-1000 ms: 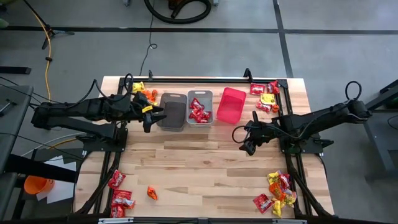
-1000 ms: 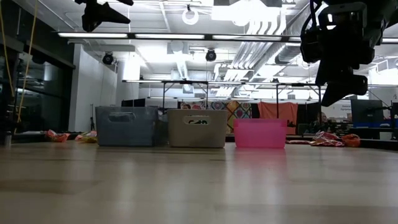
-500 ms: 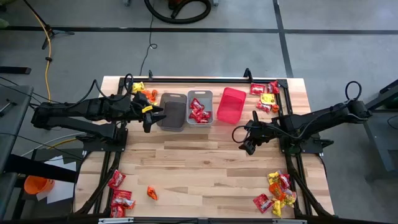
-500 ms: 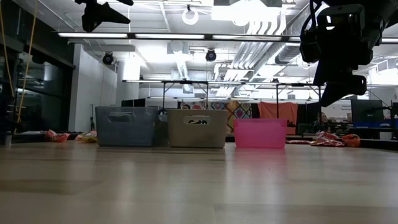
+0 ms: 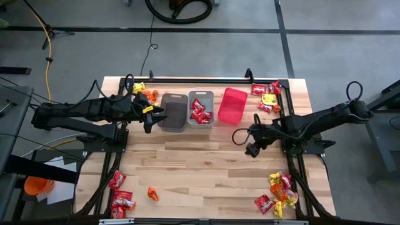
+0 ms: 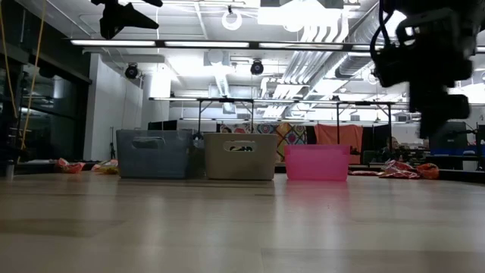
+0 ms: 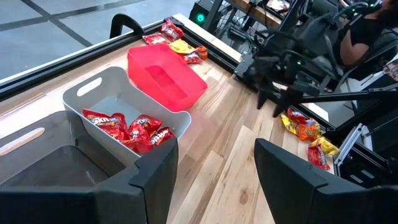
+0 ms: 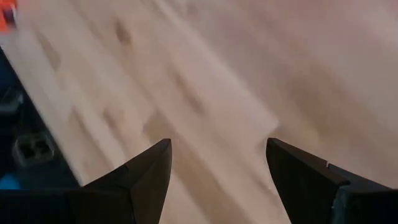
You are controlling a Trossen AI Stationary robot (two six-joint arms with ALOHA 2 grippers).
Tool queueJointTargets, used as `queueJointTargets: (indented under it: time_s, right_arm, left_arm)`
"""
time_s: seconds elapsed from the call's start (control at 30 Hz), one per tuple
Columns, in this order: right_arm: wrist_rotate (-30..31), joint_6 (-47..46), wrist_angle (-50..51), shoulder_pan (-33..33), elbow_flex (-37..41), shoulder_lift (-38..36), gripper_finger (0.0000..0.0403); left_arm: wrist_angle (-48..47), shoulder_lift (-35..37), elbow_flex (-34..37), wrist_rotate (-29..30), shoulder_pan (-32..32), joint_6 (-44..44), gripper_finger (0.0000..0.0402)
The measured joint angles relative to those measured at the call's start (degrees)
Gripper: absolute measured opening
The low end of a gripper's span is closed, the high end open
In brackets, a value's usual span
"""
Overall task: Sort candy
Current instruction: Put the bottom right red candy into the gray bin
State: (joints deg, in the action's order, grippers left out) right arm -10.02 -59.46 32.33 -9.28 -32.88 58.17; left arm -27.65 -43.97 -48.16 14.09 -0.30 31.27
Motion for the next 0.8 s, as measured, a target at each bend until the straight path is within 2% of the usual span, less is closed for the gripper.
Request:
queueJointTargets:
  time_s: [0.1,0.2,0.3,0.43,0.53,0.67,0.8]
  right_arm:
    - [-3.56,-1.61,-1.2,-2.91,0.0,-0.02,0.0257]
    - [-3.84,-4.04,-5.78,-6.81,0.0,-0.02,0.0257]
    - [-1.81,-5.37,-12.41,-10.66,0.0,-0.02,0.0257]
    - [4.18,-6.72,-17.3,-14.27,-0.02,-0.04,0.0257]
    - [6.79,-6.74,-17.56,-15.53,-0.02,-0.04,0.0257]
    - [7.09,-6.63,-17.56,-16.02,-0.02,-0.04,0.0257]
    - [2.91,-4.35,-17.06,-15.97,-0.04,-0.04,0.0257]
  left_arm:
    - [0.02,0.0,-0.02,0.0,0.0,0.2,0.0197]
    - [0.15,0.0,-0.02,-0.02,0.0,1.91,0.0197]
    - [0.15,0.0,-0.02,0.0,0.01,2.49,0.0197]
    - [0.5,0.0,-0.02,0.0,0.0,2.58,0.0197]
    - [0.54,0.02,-0.02,0.0,0.02,2.58,0.0197]
    - [0.54,0.02,-0.02,0.0,0.01,2.63,0.0197]
    - [0.54,0.02,-0.02,0.0,0.02,3.04,0.0197]
